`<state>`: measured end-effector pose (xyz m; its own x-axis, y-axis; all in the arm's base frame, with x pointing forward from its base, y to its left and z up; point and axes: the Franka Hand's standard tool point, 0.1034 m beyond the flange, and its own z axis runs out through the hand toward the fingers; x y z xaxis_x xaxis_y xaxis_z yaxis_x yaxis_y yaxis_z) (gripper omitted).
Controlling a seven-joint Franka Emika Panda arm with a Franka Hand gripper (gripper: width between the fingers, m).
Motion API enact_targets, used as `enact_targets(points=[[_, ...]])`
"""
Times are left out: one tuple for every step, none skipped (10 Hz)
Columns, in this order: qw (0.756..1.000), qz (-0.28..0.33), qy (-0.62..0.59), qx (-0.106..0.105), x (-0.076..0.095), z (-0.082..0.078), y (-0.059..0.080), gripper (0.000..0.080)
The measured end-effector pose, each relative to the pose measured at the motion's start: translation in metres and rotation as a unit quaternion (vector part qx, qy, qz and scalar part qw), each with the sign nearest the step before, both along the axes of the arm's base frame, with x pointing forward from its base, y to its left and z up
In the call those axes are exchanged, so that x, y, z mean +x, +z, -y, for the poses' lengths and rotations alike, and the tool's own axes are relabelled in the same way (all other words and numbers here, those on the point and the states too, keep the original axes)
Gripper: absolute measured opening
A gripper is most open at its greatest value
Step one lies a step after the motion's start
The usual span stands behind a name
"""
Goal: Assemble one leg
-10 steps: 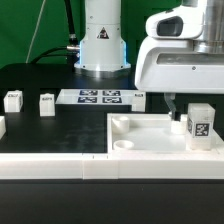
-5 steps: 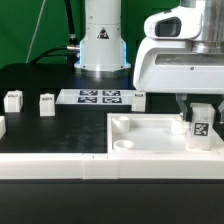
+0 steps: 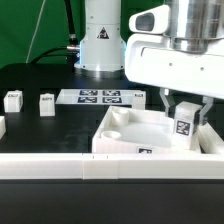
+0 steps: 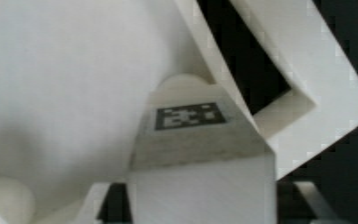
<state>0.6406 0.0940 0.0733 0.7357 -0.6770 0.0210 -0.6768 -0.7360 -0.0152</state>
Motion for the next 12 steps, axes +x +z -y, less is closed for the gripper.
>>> enact_targets(points=[[0.999, 0.001, -0.046, -0.005, -0.0006, 0.0047, 0.0002, 0.0308], [0.996, 0.004, -0.087, -0.009, -0.0008, 0.0079, 0.0, 0.0312], [0.994, 0.001, -0.108, -0.013, -0.0017, 0.0124, 0.0004, 0.0312], [0.994, 0.0, -0.112, -0.015, -0.002, 0.0142, 0.0005, 0.0312], [0.994, 0.0, -0.111, -0.015, -0.002, 0.0137, 0.0002, 0.0388], [0.994, 0.0, -0.111, -0.015, -0.002, 0.0136, 0.0001, 0.0388], [0.994, 0.0, -0.111, -0.015, -0.0021, 0.0135, 0.0, 0.0577], [0.994, 0.0, -0.111, -0.015, -0.0021, 0.0135, -0.0001, 0.0577], [0.994, 0.0, -0.111, -0.015, -0.0021, 0.0135, -0.0001, 0.0636], [0.994, 0.0, -0.111, -0.015, -0.0021, 0.0135, -0.0001, 0.0646], [0.994, 0.0, -0.111, -0.015, -0.0021, 0.0135, -0.0001, 0.0646], [0.994, 0.0, -0.111, -0.015, -0.0022, 0.0135, -0.0001, 0.0646]])
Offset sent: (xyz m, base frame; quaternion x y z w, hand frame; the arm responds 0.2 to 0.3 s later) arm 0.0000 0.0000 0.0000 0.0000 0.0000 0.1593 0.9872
